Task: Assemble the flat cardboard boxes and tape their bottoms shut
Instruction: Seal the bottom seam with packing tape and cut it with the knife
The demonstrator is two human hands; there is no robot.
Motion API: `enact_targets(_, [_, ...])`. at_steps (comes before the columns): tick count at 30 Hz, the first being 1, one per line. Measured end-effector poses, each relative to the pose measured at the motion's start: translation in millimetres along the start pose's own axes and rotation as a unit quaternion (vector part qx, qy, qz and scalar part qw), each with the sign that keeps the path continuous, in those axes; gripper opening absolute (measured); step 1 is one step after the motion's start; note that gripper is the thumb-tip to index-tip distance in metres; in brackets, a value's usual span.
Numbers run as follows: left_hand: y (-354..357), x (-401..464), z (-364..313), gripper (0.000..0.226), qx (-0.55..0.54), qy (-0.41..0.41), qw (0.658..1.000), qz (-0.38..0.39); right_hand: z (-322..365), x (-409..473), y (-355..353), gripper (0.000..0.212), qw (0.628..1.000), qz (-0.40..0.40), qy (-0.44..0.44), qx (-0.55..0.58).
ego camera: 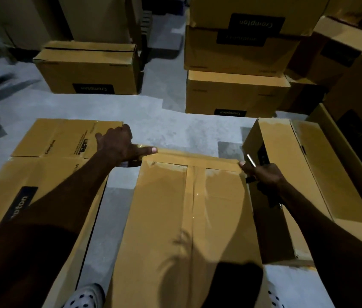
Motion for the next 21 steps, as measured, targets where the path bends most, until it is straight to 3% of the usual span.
enact_targets(2, [-2.2,-4.5,-6.9,0.083,-0.062,0.049,0.997,-0.010,-2.3,-1.1,-8.8,0.054,0.998,-0.022,-0.028,-0.050])
enact_targets(5, [-5.4,-20.5,-26.0,0.050,-0.122,0.169,0.978,-0.015,10.1,5.0,-12.5,0.028,0.989,-0.056,-0.127,-0.051])
enact_targets(8, [-1.9,-39.0,-45.7,0.021,-0.134,0.248,0.959,0.003,29.7,8.9,0.9,0.006,0.984,-0.009,-0.178,-0.011])
enact_targets(10, [5.3,-47.9,-57.4,0.012,-0.154,0.259,0.953,0.031,31.0,11.4,10.3,0.002,0.983,0.029,-0.182,-0.027])
enact_targets(12, [14.1,-55.5,-68.9,0.017,-0.169,0.259,0.950,0.053,29.0,9.8,16.9,0.006,0.980,0.053,-0.190,-0.031])
enact_targets(16, [26.7,-64.2,-84.6,0.031,-0.188,0.245,0.950,0.056,14.6,4.2,13.9,0.010,0.988,0.025,-0.153,0.004])
enact_targets(21, [32.3,-61.1,-89.3,0.026,-0.216,0.184,0.957,0.054,-6.2,-4.5,17.8,0.020,0.989,-0.011,-0.131,0.073])
Point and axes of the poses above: each hand's wrist, its own x-axis towards the middle knuckle, its own y-axis out of the palm, z = x × y, the point moved 6 cm from there along x, towards the middle knuckle, and after that the axes turned 15 degrees about -y, right-handed, at the moved point
